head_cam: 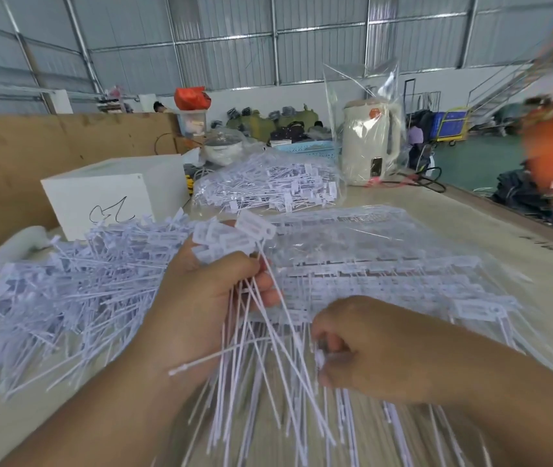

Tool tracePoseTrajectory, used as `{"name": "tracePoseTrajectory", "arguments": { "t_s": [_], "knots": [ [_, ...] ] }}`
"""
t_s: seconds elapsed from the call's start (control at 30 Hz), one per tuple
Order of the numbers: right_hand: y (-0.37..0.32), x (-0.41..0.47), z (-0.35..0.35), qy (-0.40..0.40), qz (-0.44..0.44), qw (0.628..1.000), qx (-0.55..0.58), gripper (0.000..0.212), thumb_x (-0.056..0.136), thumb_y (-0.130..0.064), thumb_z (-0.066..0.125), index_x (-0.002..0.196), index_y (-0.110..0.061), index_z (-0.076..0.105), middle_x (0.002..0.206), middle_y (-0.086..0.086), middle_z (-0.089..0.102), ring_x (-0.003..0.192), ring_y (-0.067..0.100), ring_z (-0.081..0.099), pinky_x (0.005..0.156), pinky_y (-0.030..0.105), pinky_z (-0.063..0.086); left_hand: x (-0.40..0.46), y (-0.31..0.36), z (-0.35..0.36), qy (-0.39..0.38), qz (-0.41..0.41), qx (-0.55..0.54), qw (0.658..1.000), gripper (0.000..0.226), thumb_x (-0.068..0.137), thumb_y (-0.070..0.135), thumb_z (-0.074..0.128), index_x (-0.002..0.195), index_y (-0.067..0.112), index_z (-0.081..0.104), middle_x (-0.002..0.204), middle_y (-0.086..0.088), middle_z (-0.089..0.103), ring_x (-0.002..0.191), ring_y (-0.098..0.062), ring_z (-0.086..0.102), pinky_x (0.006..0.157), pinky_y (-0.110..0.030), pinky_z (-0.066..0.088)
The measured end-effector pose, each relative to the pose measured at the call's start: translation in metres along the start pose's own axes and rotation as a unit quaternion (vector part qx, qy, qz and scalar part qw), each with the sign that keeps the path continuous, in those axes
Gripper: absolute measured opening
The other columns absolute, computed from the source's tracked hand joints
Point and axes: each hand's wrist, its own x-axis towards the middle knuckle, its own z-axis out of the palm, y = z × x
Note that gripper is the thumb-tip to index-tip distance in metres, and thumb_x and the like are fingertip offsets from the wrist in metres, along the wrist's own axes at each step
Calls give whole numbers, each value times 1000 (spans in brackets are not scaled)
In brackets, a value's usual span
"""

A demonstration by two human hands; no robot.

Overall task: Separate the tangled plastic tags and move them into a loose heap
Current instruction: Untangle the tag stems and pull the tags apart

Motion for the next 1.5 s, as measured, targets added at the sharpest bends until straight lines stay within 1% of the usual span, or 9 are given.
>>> {"name": "tracePoseTrajectory", "arguments": {
  "t_s": [0.13, 0.33, 0.53, 0.67, 0.97, 1.1, 1.2, 1.37, 1.5],
  "knots": [
    [4, 8, 10, 41, -24, 999, -26, 15, 90, -38, 63, 83, -32, 51, 83, -16, 44, 73, -2, 44, 60, 19, 33, 0, 1, -1, -2, -17, 10, 1000, 25, 65, -5, 61, 85, 10, 65, 63, -11, 62, 48, -18, 59, 43, -27, 48],
    [8, 11, 11, 77, -45, 996, 17, 18, 94, -30, 58, 79, -36, 52, 86, -17, 45, 75, -4, 48, 63, 14, 38, -2, -1, 1, -4, -32, 26, 999, 18, 60, 1, 61, 73, 13, 62, 62, -12, 56, 46, -16, 51, 37, -22, 38],
    [1, 13, 9, 115, -110, 985, 69, 22, 95, -31, 59, 78, -38, 47, 89, -16, 49, 86, 3, 51, 78, 25, 44, -5, -1, 7, -21, -54, 16, 998, 20, 58, -1, 58, 74, 11, 56, 59, -10, 52, 45, -14, 45, 36, -17, 28],
    [-2, 17, 16, 92, -120, 987, 54, 14, 94, -33, 62, 84, -36, 53, 79, -16, 47, 75, 3, 50, 71, 28, 45, -4, -1, 7, -6, -67, 15, 998, 29, 67, -10, 59, 89, 8, 55, 62, -9, 53, 46, -14, 47, 36, -17, 28],
    [-6, 18, 21, 161, -154, 975, -26, 6, 96, -27, 54, 91, -27, 57, 82, -13, 47, 81, 9, 45, 76, 35, 45, -3, 1, 6, 17, -74, 10, 997, 19, 78, -13, 52, 81, 6, 56, 66, -14, 53, 46, -14, 48, 35, -17, 28],
    [-9, 11, 10, 208, -177, 960, -60, 8, 98, -26, 54, 94, -21, 59, 80, -13, 45, 77, 3, 35, 69, 24, 32, 0, 7, -1, 23, -88, -14, 996, 20, 71, -9, 54, 84, 5, 56, 66, -12, 53, 46, -12, 47, 33, -17, 28],
    [-13, -2, -1, 283, -189, 938, -65, 8, 92, -22, 58, 88, -17, 61, 75, -12, 47, 72, 4, 36, 66, 14, 34, 5, 19, -10, 21, -115, -80, 990, 10, 65, 1, 56, 74, 0, 60, 59, -9, 51, 44, -10, 46, 31, -16, 30],
    [-11, -10, -14, 354, -199, 911, -68, 9, 94, -20, 55, 94, -14, 62, 86, -15, 43, 75, 1, 36, 67, 13, 31, 16, 28, -35, 65, -194, -156, 966, 6, 69, 8, 51, 74, 6, 51, 61, 0, 42, 47, -5, 34, 35, -10, 26],
    [-8, -8, -14, 384, -195, 899, -74, 11, 93, -16, 55, 94, -10, 64, 89, -13, 46, 77, 3, 40, 69, 15, 33, 13, 18, -24, 50, -205, -91, 973, 13, 64, 6, 57, 76, 4, 52, 56, -4, 47, 39, -6, 37, 31, -13, 24]
  ]
}}
